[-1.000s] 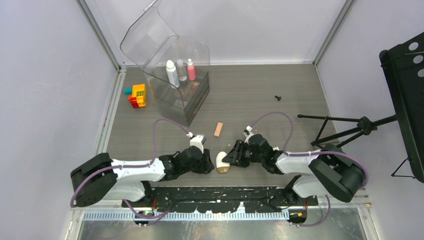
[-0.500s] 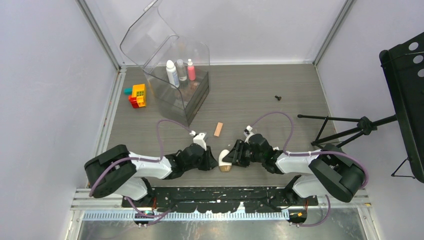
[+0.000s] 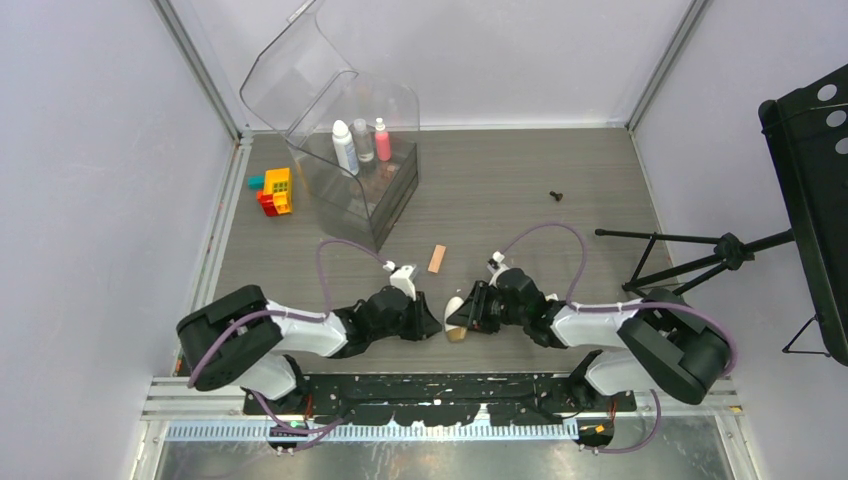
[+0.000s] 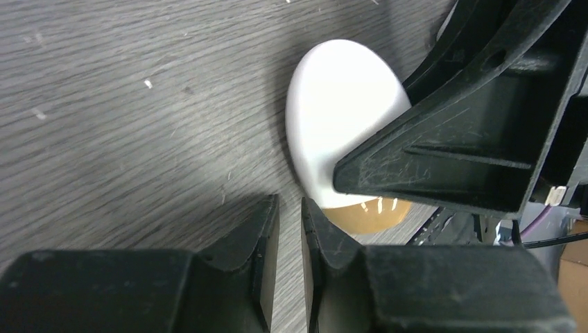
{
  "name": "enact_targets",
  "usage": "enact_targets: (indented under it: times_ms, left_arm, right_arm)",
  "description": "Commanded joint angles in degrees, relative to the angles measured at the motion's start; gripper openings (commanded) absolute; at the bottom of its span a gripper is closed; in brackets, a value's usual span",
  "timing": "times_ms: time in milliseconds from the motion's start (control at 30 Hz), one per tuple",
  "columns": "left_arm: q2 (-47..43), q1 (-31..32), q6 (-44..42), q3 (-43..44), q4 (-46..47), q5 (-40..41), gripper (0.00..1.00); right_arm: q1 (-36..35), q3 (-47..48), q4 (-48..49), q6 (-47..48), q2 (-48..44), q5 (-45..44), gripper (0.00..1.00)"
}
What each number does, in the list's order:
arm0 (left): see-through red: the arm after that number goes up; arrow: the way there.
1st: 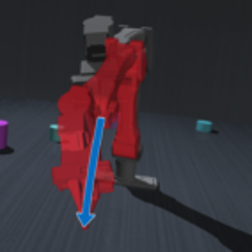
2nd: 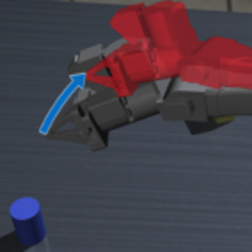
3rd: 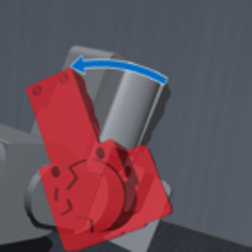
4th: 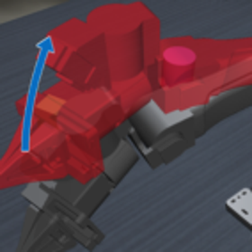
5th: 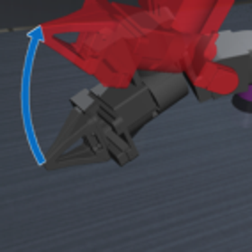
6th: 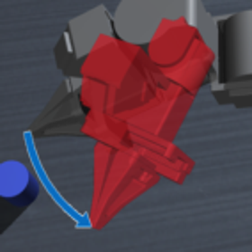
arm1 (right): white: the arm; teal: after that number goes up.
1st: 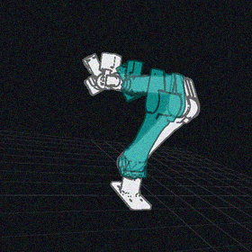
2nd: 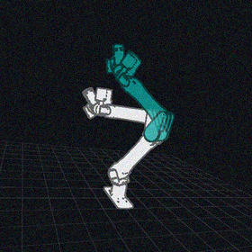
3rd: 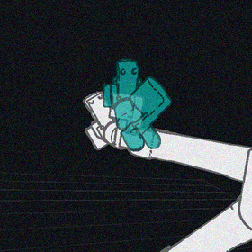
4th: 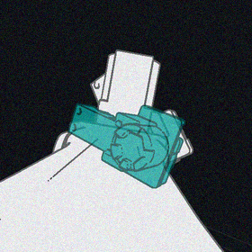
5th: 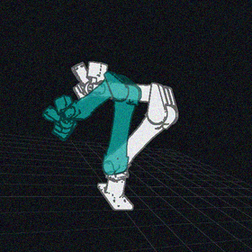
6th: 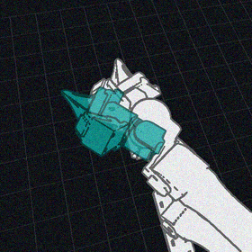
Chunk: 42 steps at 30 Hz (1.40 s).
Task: Organize the makeup
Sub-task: Pick up the makeup from the center of the board.
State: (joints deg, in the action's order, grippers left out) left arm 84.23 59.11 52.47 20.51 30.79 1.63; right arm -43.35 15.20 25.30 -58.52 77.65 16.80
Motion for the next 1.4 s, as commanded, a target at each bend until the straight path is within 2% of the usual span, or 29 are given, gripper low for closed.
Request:
enact_targets:
  times_ms: [0,167,267,400,467,567,633,667,800,1067,1233,1300,1367]
  left_arm:
    - [-7.8,-0.9,-2.1,-0.9,-9.5,1.1,0.24]
    - [-23.8,-1.0,-7.1,3.5,-23.1,4.4,0.50]
    - [-31.3,-1.0,-11.2,6.5,-24.5,4.6,0.67]
    - [-36.9,-1.0,-17.5,10.1,-22.9,1.8,0.78]
    - [-37.8,-1.0,-21.2,12.2,-21.9,-2.1,0.79]
    - [-37.4,-1.1,-24.8,15.7,-21.1,-8.9,0.78]
    - [-36.7,-1.0,-26.4,17.4,-20.6,-11.7,0.76]
    - [-35.7,-1.0,-27.2,18.1,-17.6,-15.3,0.75]
    - [-35.5,-1.0,-27.8,18.3,-15.1,-16.1,0.74]
    - [-34.8,-1.1,-28.0,20.3,-12.3,-17.5,0.72]
    - [-33.4,-1.0,-26.1,21.4,-7.5,-19.8,0.69]
    - [-32.6,-1.0,-25.1,21.7,-6.0,-21.1,0.68]
    - [-31.6,-1.0,-24.5,22.0,-5.5,-21.9,0.62]
  right_arm:
    - [-0.4,-0.5,-7.2,2.9,-5.8,-5.3,0.09]
    - [-0.4,1.1,-12.6,7.0,-22.4,-12.7,0.05]
    - [-0.5,2.4,-11.9,12.1,-32.3,-15.4,0.05]
    - [-0.5,4.6,-8.6,21.5,-40.2,-14.3,0.05]
    - [-0.6,5.0,-4.8,23.7,-41.3,-12.6,0.05]
    - [-0.6,4.8,6.2,23.6,-40.7,-8.4,0.05]
    - [-0.5,6.3,10.2,21.8,-39.3,-5.5,0.05]
    - [-0.5,8.5,17.4,17.8,-36.0,-0.7,0.06]
    - [-0.6,9.8,26.4,14.2,-33.5,3.6,0.06]
    - [-0.8,12.1,27.9,13.3,-32.0,10.1,0.06]
    - [-0.8,12.0,27.4,14.5,-32.4,10.3,0.06]
    - [-0.7,11.9,26.9,14.8,-32.8,10.3,0.06]
    - [-0.7,11.7,26.7,14.9,-33.4,10.3,0.06]
